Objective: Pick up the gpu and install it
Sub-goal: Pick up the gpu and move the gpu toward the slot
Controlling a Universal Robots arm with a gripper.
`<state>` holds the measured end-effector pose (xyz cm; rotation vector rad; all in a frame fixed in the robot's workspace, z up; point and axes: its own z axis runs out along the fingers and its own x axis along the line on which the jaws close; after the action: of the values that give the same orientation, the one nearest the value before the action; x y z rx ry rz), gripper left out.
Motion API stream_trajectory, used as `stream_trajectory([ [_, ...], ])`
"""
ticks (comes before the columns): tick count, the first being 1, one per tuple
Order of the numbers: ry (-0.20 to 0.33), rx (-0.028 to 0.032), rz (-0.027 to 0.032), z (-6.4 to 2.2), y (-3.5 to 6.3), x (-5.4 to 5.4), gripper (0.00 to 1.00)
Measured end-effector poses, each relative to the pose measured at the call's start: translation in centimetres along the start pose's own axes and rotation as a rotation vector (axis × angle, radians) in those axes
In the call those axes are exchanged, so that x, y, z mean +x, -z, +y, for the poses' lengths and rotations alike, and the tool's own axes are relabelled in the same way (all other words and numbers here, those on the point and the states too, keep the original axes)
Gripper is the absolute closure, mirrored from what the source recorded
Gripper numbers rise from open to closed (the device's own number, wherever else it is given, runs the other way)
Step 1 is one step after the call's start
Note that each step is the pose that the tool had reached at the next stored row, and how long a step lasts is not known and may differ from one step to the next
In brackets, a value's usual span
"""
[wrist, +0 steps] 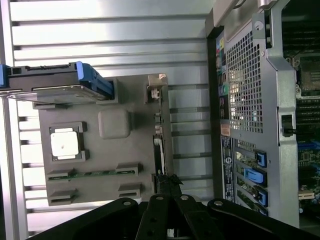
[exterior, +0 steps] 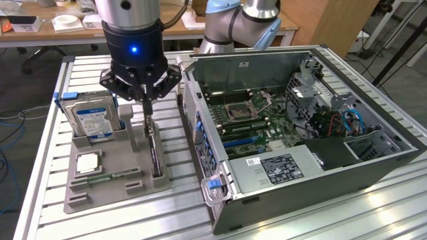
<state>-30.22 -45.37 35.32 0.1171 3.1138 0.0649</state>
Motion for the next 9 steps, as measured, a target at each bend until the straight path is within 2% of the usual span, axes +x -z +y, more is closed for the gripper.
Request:
stream_trajectory([
  [9,0.0,-0.0001,-0.0001,0.0,-0.01,0.0,0.89],
])
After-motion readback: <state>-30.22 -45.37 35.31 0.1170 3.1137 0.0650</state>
